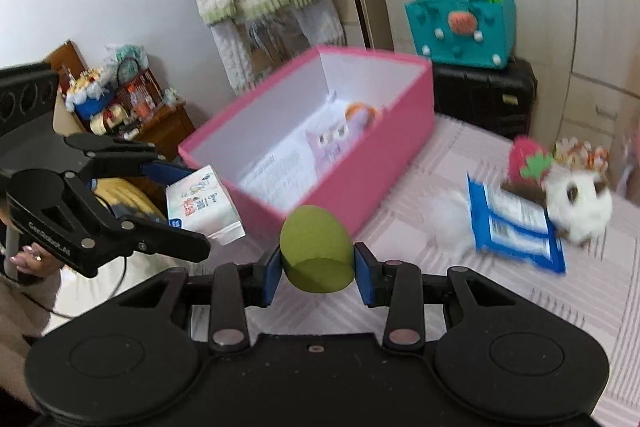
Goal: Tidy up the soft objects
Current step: 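Lift and carry the wipes pack and green sponge over the pink box, then open the left tool to drop the wipes pack while the right tool releases the sponge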
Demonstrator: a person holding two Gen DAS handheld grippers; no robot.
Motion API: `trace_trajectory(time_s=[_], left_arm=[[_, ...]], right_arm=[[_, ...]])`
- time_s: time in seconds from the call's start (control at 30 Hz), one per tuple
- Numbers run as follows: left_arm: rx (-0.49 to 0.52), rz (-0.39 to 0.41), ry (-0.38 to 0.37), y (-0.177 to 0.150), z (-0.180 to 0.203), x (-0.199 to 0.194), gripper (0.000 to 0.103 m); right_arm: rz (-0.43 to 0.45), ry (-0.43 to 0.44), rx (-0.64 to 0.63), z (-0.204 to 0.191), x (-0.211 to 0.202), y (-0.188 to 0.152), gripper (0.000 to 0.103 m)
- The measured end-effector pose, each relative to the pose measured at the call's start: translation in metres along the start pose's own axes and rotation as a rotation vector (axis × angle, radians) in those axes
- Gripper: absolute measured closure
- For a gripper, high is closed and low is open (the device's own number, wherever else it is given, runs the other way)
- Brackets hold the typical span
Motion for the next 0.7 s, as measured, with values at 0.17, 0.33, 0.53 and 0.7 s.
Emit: trace_trajectory(time_s=[0.17, 0.33, 0.53, 0.7], left_arm=[[-0.052, 0.087, 0.087, 0.016, -0.032, 0.011, 0.023], [-0.048, 0.094, 0.199, 0.029, -0.061, 0.038, 0.023], [0.055, 0.071, 0.342, 0.053, -0.081, 0.075, 0.023], [0.089, -0.045, 0.341, 0.068, -0.096, 0.113, 0.023]], right_arm=[[0.061, 0.004, -0.033, 0.004, 0.015, 0.037, 0.059], [0.102, -0.006, -0.074, 0.015, 0.036, 0.074, 0.059], [0.106, -0.020, -0.141, 0.036, 0.084, 0.112, 0.059], [0.060, -0.073, -0.160, 0.057, 0.124, 0.140, 0.059]])
Point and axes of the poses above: each gripper's, at about its wrist camera, not at the fingertips, and x roughly the way its jaws point, z to its right, y to its top, the point moved 7 cm from there along x, roughly the way its jaws point, and after that the axes turned 14 degrees about y, right-handed, at the moved point
